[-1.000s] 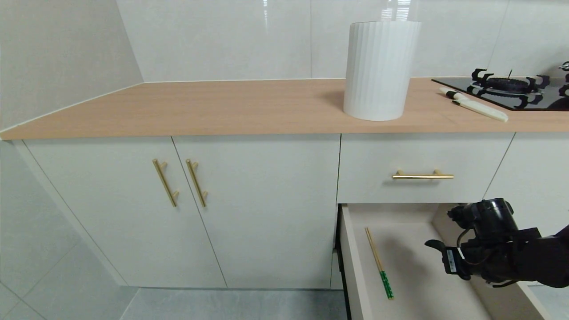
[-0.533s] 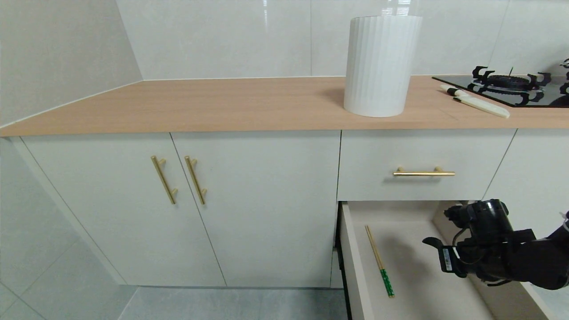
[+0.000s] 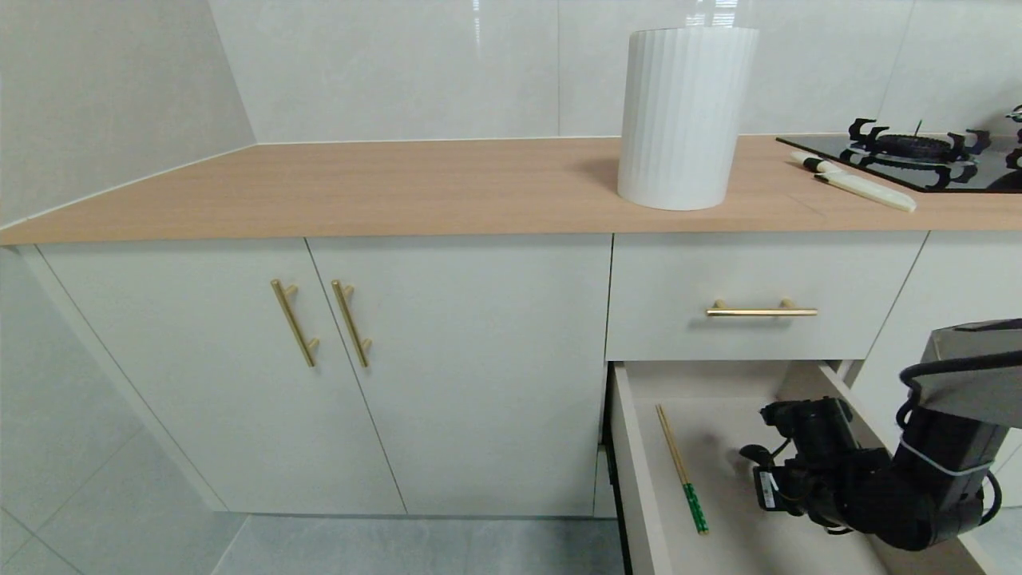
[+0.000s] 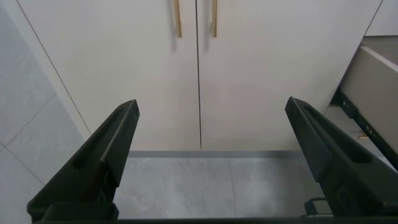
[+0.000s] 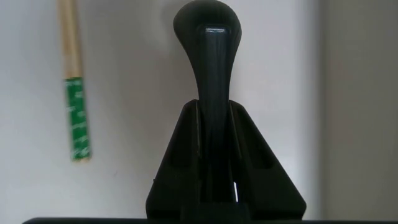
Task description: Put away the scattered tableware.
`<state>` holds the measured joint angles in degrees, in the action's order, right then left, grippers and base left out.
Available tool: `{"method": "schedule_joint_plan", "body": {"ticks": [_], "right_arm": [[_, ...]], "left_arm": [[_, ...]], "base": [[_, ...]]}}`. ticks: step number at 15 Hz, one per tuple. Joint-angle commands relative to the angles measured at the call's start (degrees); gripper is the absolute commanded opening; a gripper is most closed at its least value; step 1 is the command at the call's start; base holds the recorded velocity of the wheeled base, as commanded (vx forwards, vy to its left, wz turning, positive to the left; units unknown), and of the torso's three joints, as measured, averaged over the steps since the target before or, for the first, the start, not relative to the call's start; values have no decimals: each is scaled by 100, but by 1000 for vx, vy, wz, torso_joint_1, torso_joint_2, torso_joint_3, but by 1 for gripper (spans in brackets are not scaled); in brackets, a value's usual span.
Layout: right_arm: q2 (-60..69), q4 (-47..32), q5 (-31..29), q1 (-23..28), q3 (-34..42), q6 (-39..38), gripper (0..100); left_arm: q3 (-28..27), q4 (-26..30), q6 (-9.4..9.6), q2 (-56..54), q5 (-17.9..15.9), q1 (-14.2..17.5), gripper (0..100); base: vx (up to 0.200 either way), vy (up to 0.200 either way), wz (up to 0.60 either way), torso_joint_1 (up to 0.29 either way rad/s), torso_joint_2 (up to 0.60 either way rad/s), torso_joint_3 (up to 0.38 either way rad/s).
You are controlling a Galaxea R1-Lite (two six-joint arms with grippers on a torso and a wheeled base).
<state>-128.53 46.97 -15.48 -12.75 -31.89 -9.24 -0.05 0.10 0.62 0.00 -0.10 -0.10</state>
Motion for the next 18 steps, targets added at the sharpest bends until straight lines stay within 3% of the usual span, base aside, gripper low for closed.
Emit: {"method": "schedule_joint_plan", "body": {"ticks": [1,4,13,14,18], "right_arm": [[-709,392,-7,-17,-10,10,0],[-973,752,36,10,-45,326,0],[-999,743,36,18,-151,335,0],[-1008,743,36,18,-151,335,100],[-955,770,1,18,-124,335,100]], "left_arm": [[5,-1,-1,9,1,1,100],[5,-1,-1,9,1,1,100],[5,-1,-1,9,1,1,100],[5,-1,-1,9,1,1,100],[5,-1,-1,9,1,1,100]], "base": [[0,0,0,0,0,0],[0,0,0,0,0,0],[0,0,0,0,0,0],[0,0,0,0,0,0],[0,0,0,0,0,0]]}}
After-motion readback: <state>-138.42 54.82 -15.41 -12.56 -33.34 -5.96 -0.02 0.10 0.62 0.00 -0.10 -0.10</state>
